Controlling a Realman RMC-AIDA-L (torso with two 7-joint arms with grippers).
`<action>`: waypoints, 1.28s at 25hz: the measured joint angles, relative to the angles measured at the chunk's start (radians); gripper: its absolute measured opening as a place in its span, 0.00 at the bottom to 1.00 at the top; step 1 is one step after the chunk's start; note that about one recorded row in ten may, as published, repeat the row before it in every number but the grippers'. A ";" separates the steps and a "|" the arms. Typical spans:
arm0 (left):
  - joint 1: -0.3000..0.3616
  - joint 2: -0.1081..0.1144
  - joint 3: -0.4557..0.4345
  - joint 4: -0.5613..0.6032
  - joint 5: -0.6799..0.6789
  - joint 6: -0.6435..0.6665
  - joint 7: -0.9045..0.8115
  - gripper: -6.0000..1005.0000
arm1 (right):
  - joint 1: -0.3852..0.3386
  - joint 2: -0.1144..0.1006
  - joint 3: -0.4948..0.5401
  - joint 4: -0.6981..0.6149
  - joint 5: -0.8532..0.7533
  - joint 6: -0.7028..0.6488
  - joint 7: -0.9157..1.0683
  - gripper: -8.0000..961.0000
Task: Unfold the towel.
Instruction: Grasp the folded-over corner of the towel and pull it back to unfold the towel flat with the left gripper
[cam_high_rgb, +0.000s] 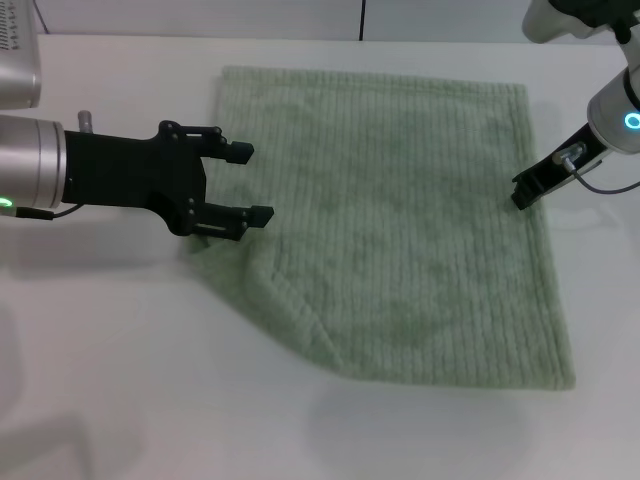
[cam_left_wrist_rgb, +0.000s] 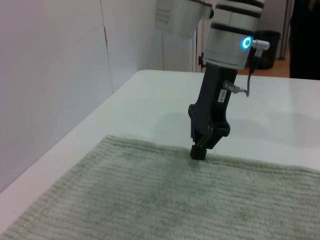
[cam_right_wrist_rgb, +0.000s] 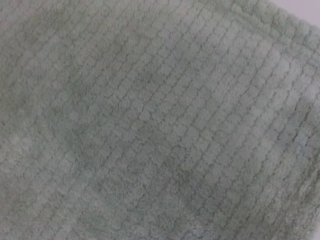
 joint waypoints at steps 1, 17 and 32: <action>-0.002 0.000 0.000 0.003 0.003 0.001 0.000 0.79 | 0.000 0.000 0.000 0.001 0.000 0.000 0.000 0.01; -0.005 0.000 0.020 -0.006 0.015 0.004 -0.026 0.79 | -0.008 0.001 0.001 0.024 0.007 0.018 0.001 0.01; -0.031 -0.002 0.162 -0.021 0.040 0.027 -0.101 0.78 | -0.008 0.001 -0.002 0.033 0.008 0.027 0.000 0.01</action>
